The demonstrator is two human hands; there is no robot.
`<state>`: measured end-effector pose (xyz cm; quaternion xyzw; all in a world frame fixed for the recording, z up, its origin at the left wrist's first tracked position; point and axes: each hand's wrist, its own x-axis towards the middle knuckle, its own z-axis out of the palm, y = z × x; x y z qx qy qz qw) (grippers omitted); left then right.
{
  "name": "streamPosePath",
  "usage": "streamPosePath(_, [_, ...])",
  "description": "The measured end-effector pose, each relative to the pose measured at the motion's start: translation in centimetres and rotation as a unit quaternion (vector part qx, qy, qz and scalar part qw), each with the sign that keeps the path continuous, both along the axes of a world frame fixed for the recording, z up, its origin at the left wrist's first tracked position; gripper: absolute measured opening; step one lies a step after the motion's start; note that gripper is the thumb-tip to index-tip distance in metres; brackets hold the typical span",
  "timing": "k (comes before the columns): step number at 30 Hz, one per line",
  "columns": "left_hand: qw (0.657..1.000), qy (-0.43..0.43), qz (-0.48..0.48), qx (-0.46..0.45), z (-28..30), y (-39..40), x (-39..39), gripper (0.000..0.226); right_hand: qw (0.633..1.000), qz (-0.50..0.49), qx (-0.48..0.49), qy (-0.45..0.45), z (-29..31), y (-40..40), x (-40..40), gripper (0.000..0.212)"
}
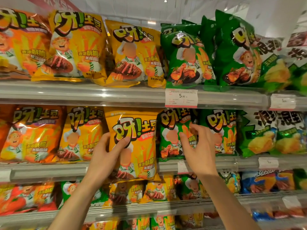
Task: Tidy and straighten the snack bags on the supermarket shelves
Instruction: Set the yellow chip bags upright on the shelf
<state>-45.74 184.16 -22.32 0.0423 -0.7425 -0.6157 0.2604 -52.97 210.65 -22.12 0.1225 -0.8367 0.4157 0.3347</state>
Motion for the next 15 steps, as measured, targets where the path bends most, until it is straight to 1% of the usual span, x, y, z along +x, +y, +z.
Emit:
streamPosePath(1, [1.0,-0.003,-0.001,0.001,0.0,0.0,0.0,0.037,0.999,0.025,-0.01,-0.02,0.3,-0.7,0.5,0.033])
streamPosePath(2, [1.0,-0.006,0.0,0.001,0.1,-0.1,-0.1,0.038,0.996,0.066,-0.024,-0.063,0.6,-1.4,1.0,0.028])
streamPosePath(4, [1.0,-0.013,0.0,-0.004,0.2,-0.1,-0.2,0.041,0.973,0.16,-0.036,-0.161,0.7,-3.4,1.8,0.035])
streamPosePath(6, [1.0,-0.021,-0.005,-0.02,0.4,-0.3,-0.4,0.042,0.947,0.231,-0.036,-0.222,0.1,-5.2,2.1,0.05])
streamPosePath(7, [0.999,-0.027,-0.012,-0.033,0.4,-0.5,-0.5,0.042,0.937,0.249,-0.033,-0.241,-0.4,-6.0,2.1,0.051])
streamPosePath(9, [0.997,-0.035,-0.035,-0.058,0.5,-0.9,-0.5,0.043,0.924,0.272,-0.052,-0.262,-1.1,-7.4,2.0,0.041])
streamPosePath(11, [0.995,-0.035,-0.046,-0.08,0.5,-1.6,-0.3,0.044,0.912,0.281,-0.109,-0.277,-1.5,-8.1,1.8,0.047])
streamPosePath(12, [0.994,-0.032,-0.045,-0.091,0.5,-2.0,-0.1,0.04,0.909,0.279,-0.131,-0.282,-1.5,-8.3,1.6,0.048])
streamPosePath(14, [0.994,-0.009,-0.035,-0.101,0.7,-2.8,0.4,0.028,0.907,0.284,-0.153,-0.272,-1.5,-8.6,1.1,0.035])
streamPosePath(15, [0.994,0.003,-0.017,-0.112,0.7,-3.3,0.6,0.03,0.908,0.284,-0.158,-0.265,-1.3,-8.7,0.9,0.028])
